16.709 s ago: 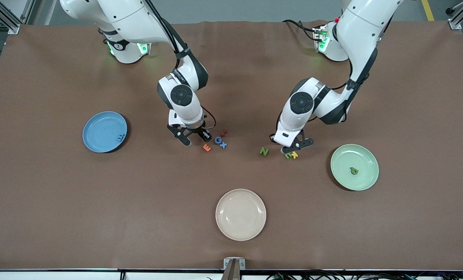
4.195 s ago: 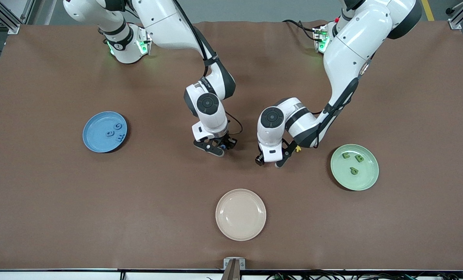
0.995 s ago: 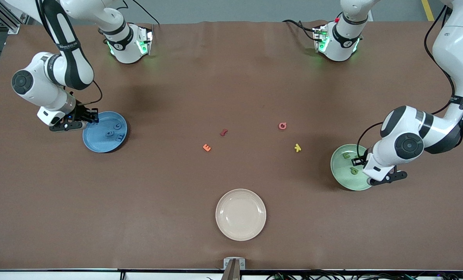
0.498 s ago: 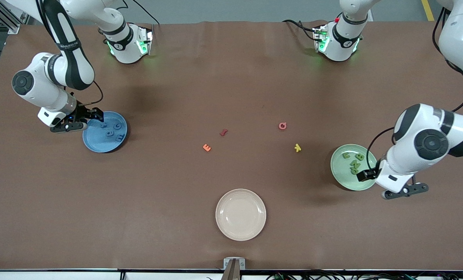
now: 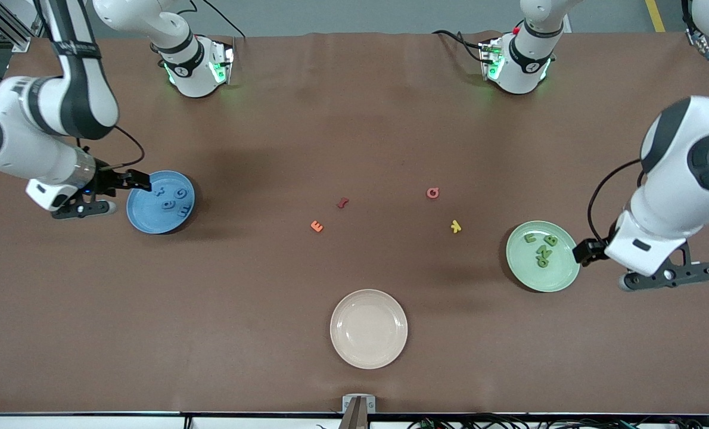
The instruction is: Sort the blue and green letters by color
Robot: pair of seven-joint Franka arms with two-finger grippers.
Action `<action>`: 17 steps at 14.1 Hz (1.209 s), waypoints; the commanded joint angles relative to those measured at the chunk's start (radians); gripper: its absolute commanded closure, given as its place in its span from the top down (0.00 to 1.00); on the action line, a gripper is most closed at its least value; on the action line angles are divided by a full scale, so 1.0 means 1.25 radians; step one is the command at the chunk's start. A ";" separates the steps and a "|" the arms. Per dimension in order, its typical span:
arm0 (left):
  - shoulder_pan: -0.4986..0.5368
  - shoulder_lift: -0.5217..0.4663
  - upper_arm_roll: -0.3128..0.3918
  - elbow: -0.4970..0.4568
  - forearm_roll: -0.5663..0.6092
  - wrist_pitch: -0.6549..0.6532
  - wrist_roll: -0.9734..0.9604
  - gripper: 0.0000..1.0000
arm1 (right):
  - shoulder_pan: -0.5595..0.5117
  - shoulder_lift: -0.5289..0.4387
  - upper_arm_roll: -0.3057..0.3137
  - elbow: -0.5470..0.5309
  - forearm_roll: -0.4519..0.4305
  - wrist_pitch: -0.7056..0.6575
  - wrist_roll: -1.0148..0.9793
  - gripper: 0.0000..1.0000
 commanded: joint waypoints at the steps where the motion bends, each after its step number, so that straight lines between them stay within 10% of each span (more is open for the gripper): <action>1: -0.004 -0.022 -0.041 0.022 -0.003 -0.029 0.015 1.00 | -0.011 0.079 -0.003 0.184 -0.009 -0.144 0.013 1.00; 4: -0.040 -0.074 0.003 0.023 -0.047 -0.043 0.037 1.00 | -0.030 0.112 -0.003 0.266 0.001 -0.155 0.013 1.00; 11: -0.395 -0.319 0.660 0.021 -0.468 -0.080 0.314 1.00 | -0.034 0.128 -0.002 0.348 0.001 -0.150 0.015 1.00; 14: -0.480 -0.375 0.804 -0.018 -0.560 -0.160 0.367 1.00 | -0.034 0.128 -0.002 0.355 0.018 -0.158 0.042 1.00; 17: -0.483 -0.449 0.826 -0.110 -0.585 -0.160 0.385 1.00 | -0.034 0.126 -0.002 0.355 0.023 -0.194 0.059 1.00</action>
